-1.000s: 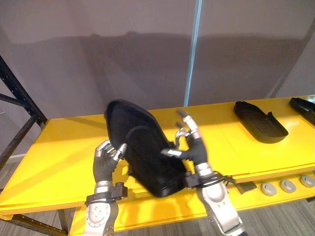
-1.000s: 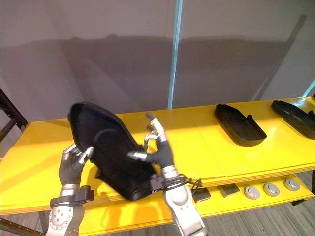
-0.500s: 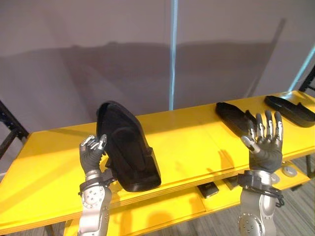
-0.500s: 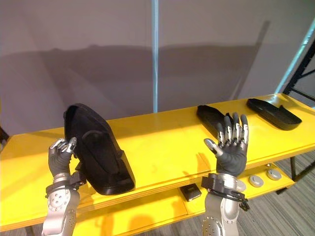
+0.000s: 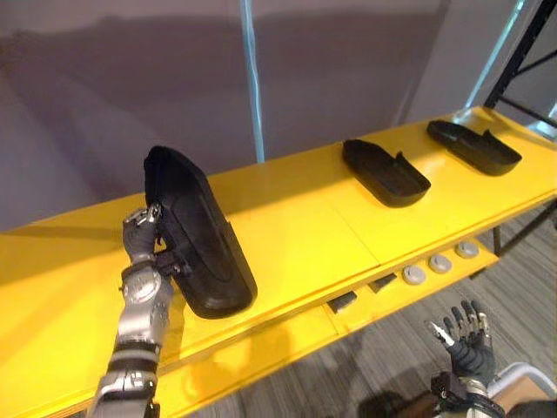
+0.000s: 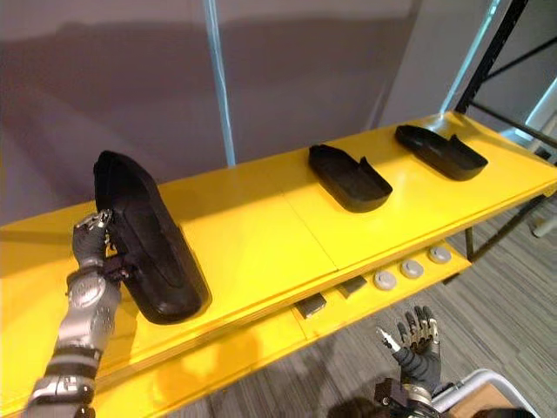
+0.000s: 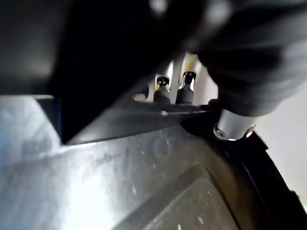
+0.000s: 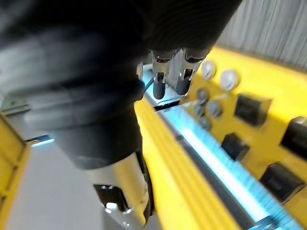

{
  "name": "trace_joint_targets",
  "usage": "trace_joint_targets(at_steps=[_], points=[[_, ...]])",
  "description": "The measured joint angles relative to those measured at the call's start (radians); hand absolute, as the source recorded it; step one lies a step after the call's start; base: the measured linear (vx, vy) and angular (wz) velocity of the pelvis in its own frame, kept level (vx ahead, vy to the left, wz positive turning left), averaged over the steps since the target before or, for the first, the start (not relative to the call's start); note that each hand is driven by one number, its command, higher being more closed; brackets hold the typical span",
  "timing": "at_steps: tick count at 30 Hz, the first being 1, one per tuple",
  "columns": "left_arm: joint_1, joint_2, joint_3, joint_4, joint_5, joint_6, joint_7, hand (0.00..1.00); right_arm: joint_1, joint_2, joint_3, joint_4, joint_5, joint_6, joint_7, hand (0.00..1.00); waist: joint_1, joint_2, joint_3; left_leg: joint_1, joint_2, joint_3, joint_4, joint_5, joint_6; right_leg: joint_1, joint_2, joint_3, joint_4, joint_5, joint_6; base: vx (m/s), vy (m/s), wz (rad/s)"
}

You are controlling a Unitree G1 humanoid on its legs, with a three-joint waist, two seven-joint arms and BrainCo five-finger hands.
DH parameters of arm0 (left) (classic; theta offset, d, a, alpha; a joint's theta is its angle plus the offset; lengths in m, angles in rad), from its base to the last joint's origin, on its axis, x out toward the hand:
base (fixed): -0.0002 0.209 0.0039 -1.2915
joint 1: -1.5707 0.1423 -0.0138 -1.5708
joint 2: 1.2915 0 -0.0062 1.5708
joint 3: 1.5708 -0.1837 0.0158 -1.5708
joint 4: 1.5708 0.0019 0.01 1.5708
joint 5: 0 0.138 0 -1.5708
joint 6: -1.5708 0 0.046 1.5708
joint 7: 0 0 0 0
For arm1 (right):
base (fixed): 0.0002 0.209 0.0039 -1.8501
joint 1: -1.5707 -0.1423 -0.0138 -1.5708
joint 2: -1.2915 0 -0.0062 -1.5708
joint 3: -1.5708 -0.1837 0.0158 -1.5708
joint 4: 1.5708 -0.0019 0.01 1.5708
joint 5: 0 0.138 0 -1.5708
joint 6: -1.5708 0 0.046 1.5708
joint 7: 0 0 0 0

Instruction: Walk over and take plastic housings, then place them on the shelf

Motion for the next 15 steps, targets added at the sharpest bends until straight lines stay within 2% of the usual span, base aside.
trace_joint_targets(at_steps=[3, 6, 11, 12, 15], points=[[-0.097, 0.066, -0.058, 0.117, 0.001, 0.035, -0.038, 1.0, -0.01, -0.013, 0.027, 0.0, -0.017, 0.004, 0.002, 0.0, -0.003, 0.001, 0.029, -0.013, 0.004, 0.014, 0.0, 0.001, -0.002, -0.019, 0.005, 0.013, 0.0, 0.004, -0.003, -0.03, 0.006, -0.13], [-0.212, 0.101, -0.1, 0.226, 0.006, 0.07, -0.066, 1.0, -0.013, -0.015, 0.058, 0.0, -0.017, 0.004, 0.008, 0.0, -0.007, 0.001, 0.067, -0.016, 0.006, 0.017, 0.001, 0.003, -0.003, -0.024, 0.007, 0.014, 0.001, 0.005, -0.002, -0.01, 0.006, -0.03], [-0.367, 0.153, -0.162, 0.349, 0.027, 0.102, -0.07, 1.0, -0.019, -0.014, 0.106, -0.002, -0.018, 0.004, 0.023, 0.0, -0.017, 0.0, 0.124, -0.024, 0.006, 0.021, 0.001, 0.003, -0.003, -0.035, 0.007, 0.019, 0.003, 0.005, -0.002, 0.0, 0.009, -0.02], [-0.383, 0.157, -0.163, 0.359, 0.027, 0.104, -0.07, 0.0, -0.022, -0.014, 0.113, -0.003, -0.018, 0.004, 0.024, 0.0, -0.018, 0.0, 0.131, -0.024, 0.006, 0.022, 0.001, 0.003, -0.003, -0.036, 0.007, 0.02, 0.003, 0.005, -0.002, -0.01, 0.025, -0.04], [-0.45, 0.173, -0.164, 0.405, 0.027, 0.117, -0.07, 0.0, -0.043, -0.013, 0.134, -0.005, -0.018, 0.004, 0.024, 0.0, -0.017, -0.001, 0.156, -0.033, 0.008, 0.031, 0.001, 0.003, -0.003, -0.05, 0.01, 0.031, 0.006, 0.006, -0.004, -0.02, 0.025, -0.1]])
